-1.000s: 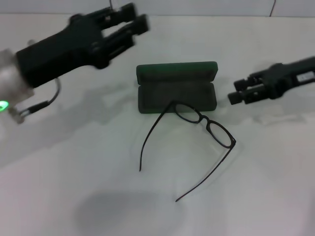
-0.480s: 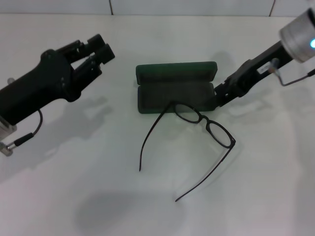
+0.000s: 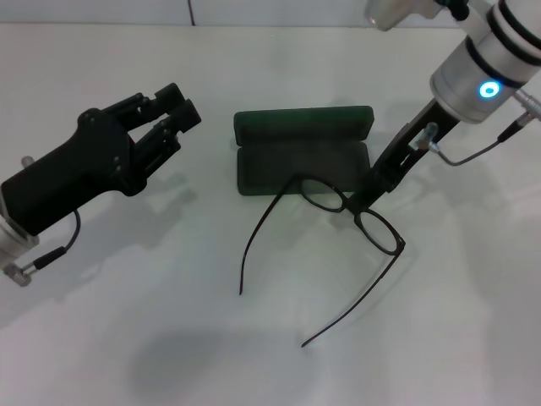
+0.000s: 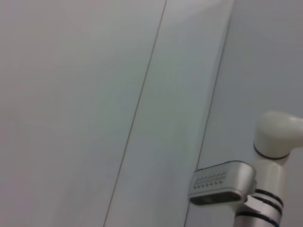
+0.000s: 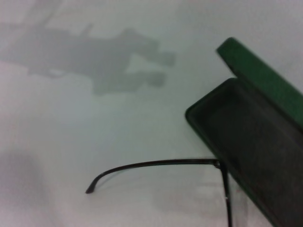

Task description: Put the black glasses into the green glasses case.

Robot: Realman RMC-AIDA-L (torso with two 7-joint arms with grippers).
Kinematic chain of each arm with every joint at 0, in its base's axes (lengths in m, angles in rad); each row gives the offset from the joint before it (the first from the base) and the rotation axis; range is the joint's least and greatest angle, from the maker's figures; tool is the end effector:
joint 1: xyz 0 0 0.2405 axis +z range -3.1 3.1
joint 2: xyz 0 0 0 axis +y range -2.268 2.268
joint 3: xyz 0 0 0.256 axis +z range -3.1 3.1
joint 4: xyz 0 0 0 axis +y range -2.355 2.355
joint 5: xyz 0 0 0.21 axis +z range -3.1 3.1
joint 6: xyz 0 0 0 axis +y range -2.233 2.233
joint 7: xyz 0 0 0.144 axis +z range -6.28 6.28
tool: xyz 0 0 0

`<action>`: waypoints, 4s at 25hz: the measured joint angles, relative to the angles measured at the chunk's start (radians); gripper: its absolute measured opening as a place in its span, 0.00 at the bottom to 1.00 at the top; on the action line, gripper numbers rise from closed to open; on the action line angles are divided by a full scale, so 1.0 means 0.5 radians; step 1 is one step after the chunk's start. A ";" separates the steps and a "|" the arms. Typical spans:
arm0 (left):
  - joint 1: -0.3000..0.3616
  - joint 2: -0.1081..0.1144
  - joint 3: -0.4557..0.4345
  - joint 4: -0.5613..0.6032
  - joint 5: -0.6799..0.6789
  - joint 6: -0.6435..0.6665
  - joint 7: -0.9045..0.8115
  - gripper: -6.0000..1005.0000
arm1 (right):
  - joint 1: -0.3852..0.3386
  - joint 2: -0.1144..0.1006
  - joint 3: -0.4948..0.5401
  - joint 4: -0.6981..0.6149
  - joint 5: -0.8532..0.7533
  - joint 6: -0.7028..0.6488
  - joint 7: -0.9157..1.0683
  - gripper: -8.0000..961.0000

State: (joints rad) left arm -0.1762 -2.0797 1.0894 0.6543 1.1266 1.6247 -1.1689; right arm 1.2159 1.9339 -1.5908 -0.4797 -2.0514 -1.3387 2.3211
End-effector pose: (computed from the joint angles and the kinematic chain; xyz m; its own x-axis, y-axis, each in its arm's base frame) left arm -0.2715 0.2644 0.0250 0.4590 0.0965 0.8832 0.5506 -0.8111 -0.1975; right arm 0.0985 0.4161 -0.0548 0.8269 -0.4790 0.2947 -0.4632 -0.8772 -0.1260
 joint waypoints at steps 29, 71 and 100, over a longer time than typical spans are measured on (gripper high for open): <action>0.005 0.017 -0.004 -0.229 0.020 0.024 0.154 0.31 | -0.112 0.176 0.102 -0.234 -0.447 0.063 0.037 0.16; -0.738 -0.023 0.225 -0.759 -0.055 0.708 0.503 0.08 | -1.355 0.176 0.653 -0.779 1.327 -0.291 -1.767 0.04; -0.708 -0.044 0.285 -0.846 -0.071 0.668 0.554 0.06 | -1.349 0.182 0.585 -0.647 1.559 -0.464 -1.863 0.04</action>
State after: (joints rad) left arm -0.5300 -2.1019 1.2317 0.2310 1.0911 1.9587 -0.8921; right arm 0.5412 2.0247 -1.2984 -0.8032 -1.2716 -1.5705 1.3897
